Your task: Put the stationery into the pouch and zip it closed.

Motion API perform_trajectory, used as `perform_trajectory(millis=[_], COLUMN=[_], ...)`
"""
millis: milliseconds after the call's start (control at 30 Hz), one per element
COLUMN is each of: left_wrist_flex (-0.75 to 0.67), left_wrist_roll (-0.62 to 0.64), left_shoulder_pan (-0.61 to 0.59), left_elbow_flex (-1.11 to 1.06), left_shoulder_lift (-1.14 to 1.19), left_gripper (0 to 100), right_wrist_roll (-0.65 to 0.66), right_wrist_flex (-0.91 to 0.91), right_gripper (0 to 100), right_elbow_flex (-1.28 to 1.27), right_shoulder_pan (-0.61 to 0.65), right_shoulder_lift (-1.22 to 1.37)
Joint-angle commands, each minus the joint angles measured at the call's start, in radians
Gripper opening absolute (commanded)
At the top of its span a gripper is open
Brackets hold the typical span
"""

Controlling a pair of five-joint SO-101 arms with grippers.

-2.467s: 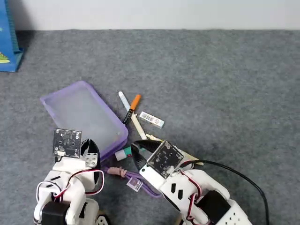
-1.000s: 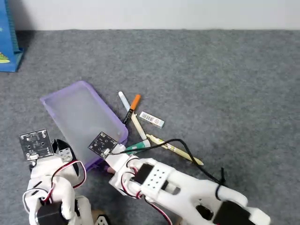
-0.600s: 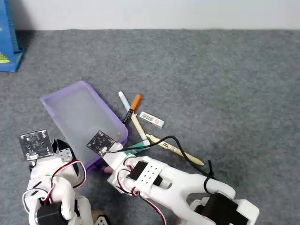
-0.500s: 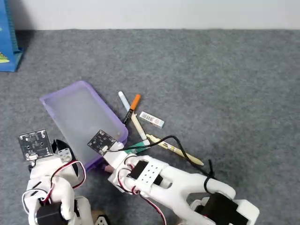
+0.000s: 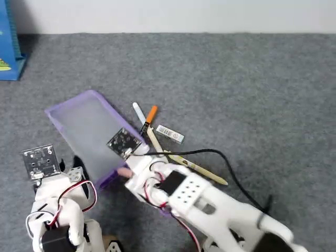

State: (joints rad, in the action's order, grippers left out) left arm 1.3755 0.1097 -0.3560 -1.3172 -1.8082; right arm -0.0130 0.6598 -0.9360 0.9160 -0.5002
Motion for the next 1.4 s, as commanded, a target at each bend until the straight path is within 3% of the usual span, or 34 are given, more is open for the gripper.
perform_trajectory(millis=[0, 333, 633, 933, 1133, 1300, 1367], left_wrist_flex=[0.009, 0.003, -0.193, 0.012, 0.015, 0.014, 0.009], left_wrist_roll=[0.026, -0.031, -0.028, -0.032, -0.029, -0.012, 0.009], left_shoulder_pan=[0.002, 0.003, -0.005, 0.002, -0.005, 0.000, 0.002], left_elbow_flex=[-0.008, -0.051, -0.254, -0.070, -0.064, -0.064, -0.064], left_shoulder_lift=[-0.012, -0.012, -0.012, -0.012, -0.012, -0.012, -0.012], left_gripper=[31, 32, 32, 32, 32, 32, 32], right_wrist_roll=[0.035, 0.034, 0.032, 0.035, 0.041, 0.012, 0.002], right_wrist_flex=[0.001, -0.002, 0.007, -0.005, 0.036, 0.252, 0.311], right_gripper=[0.8, 0.8, 0.8, 0.8, 1.3, 19.9, 20.0], right_elbow_flex=[0.044, 0.044, 0.043, -0.069, -0.164, -0.120, -0.081], right_shoulder_pan=[-0.022, -0.022, -0.018, -0.045, -0.147, -0.154, -0.153], right_shoulder_lift=[-0.165, -0.300, -0.364, -0.366, -0.360, -0.364, -0.360])
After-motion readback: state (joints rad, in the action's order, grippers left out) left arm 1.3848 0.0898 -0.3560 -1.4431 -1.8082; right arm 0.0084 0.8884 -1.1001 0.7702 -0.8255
